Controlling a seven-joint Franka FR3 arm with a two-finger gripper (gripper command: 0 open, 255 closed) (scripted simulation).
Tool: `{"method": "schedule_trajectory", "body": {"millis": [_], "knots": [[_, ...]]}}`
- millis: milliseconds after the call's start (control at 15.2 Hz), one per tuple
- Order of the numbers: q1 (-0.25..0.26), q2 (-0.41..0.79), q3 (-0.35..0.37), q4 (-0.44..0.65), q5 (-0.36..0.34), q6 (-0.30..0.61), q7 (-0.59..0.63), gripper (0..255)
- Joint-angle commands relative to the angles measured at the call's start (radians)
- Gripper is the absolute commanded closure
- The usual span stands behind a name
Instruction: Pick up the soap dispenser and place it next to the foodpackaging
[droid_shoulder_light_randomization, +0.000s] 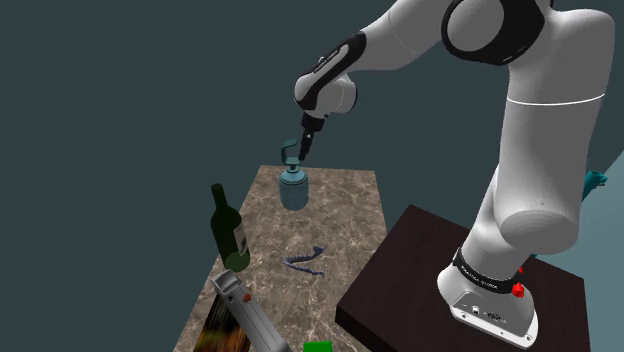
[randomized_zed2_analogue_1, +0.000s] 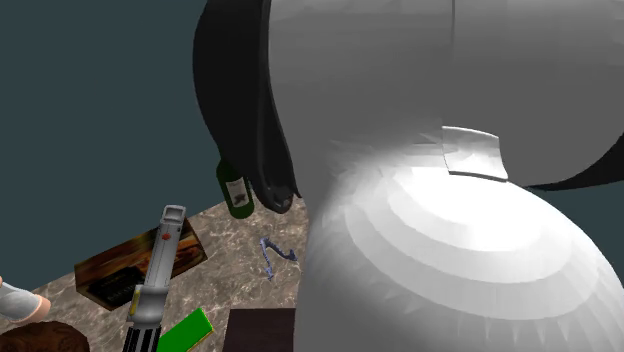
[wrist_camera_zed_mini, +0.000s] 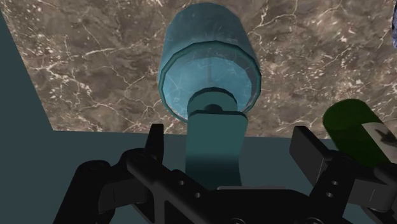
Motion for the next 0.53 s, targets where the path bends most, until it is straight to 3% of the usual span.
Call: {"method": "schedule_trajectory", "body": {"millis": [0, 462], "knots": [[-0.006, 0.030, 0.010, 0.014, 0.024, 0.015, -0.021, 0], [-0.016, 0.096, 0.035, 0.031, 0.070, 0.059, -0.051, 0]]}}
